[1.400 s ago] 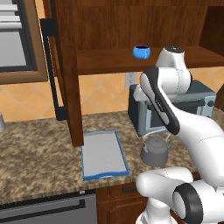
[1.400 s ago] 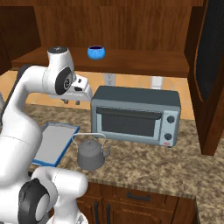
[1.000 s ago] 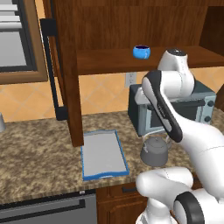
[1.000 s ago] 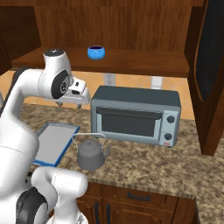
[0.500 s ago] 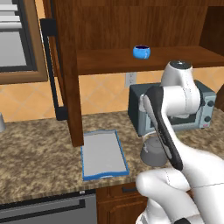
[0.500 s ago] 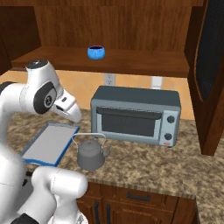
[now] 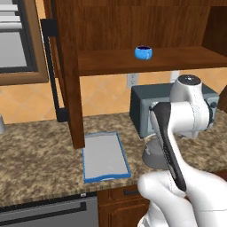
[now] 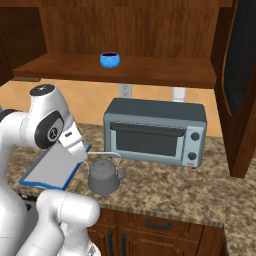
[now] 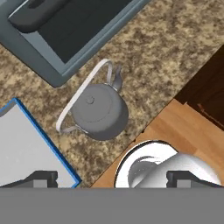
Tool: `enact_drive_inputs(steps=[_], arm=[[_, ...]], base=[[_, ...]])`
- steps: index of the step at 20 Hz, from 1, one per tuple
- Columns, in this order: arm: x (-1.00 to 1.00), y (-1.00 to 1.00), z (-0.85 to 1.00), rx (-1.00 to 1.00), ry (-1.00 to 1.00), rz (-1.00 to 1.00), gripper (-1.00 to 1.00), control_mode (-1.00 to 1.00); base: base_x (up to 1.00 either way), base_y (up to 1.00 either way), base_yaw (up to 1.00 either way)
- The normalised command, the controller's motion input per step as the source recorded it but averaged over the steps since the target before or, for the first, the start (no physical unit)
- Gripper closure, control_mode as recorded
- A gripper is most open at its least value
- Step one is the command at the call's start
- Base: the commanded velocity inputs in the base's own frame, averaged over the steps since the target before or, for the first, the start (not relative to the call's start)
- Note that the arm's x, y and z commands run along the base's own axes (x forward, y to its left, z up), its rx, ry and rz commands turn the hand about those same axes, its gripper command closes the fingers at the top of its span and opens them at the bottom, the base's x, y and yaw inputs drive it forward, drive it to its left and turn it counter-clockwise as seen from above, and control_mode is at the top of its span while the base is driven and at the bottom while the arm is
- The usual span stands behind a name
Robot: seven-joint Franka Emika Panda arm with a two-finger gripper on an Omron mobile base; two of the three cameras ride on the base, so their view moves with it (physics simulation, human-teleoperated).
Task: Pick the kettle from the counter and place it on the tray. Then pick the mug from the cabinet and place it on the tray. Then close the cabinet doors.
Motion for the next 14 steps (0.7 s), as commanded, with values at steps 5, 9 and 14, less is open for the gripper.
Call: enact_drive_inputs(steps=[5, 9, 14], arm=[[0.12, -0.09, -0.16, 0.08, 0.01, -0.19, -1.00, -1.00], [0.23, -0.08, -0.10, 0.05, 0.00, -0.01, -1.00, -1.00], [0.35, -0.10, -0.16, 0.03, 0.05, 0.00, -1.00, -1.00]], base=[[0.00, 0.00, 0.00], [0.00, 0.00, 0.00], [0.00, 0.00, 0.00]])
